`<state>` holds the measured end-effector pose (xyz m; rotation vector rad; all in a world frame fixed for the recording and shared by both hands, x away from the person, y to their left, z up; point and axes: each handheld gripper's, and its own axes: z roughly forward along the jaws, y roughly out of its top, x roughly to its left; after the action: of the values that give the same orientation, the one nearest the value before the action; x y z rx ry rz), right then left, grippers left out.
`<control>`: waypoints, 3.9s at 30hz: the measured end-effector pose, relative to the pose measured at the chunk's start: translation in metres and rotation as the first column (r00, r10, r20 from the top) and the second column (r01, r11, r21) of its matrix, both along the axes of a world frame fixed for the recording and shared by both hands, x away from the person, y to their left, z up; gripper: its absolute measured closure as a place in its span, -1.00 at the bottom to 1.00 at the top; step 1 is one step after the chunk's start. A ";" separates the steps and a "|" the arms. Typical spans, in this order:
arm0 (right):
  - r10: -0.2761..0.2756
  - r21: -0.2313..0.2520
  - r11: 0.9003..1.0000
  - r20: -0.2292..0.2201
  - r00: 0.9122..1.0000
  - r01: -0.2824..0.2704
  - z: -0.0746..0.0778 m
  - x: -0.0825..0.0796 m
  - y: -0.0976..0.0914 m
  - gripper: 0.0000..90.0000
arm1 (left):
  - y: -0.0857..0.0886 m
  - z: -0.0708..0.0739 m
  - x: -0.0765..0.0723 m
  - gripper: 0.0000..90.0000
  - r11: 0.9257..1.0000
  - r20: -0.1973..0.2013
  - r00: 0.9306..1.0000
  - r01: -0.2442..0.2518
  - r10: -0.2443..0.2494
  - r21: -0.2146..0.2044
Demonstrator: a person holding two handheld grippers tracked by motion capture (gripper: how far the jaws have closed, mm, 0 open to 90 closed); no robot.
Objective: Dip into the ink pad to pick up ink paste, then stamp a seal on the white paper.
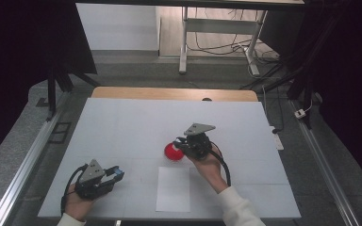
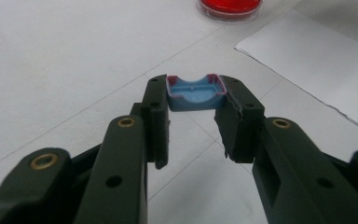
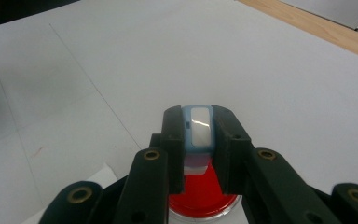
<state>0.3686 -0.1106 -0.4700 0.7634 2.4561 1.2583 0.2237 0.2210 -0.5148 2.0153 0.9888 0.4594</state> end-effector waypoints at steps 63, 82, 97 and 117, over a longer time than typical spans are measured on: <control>0.098 0.073 0.993 -0.050 0.994 -0.094 0.016 -0.031 -0.009 0.67 | 0.001 0.001 0.000 0.44 1.000 0.003 1.000 0.001 -0.001 0.002; 0.157 0.069 0.986 -0.045 0.987 -0.154 0.012 -0.056 -0.016 0.67 | 0.002 0.003 0.000 0.44 1.000 0.014 1.000 -0.014 0.014 -0.006; 0.155 0.112 0.982 -0.031 0.987 -0.150 0.011 -0.075 -0.040 0.67 | 0.004 0.001 -0.005 0.44 0.999 -0.010 0.999 -0.050 0.050 -0.016; 0.221 0.048 0.974 -0.015 0.975 -0.220 0.003 -0.083 -0.027 0.67 | 0.016 -0.002 -0.013 0.44 0.998 -0.016 1.000 -0.013 0.012 -0.069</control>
<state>0.2852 -0.1378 -0.4667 0.5276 2.5945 1.3938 0.2110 0.2367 -0.5164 1.9545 1.0139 0.4107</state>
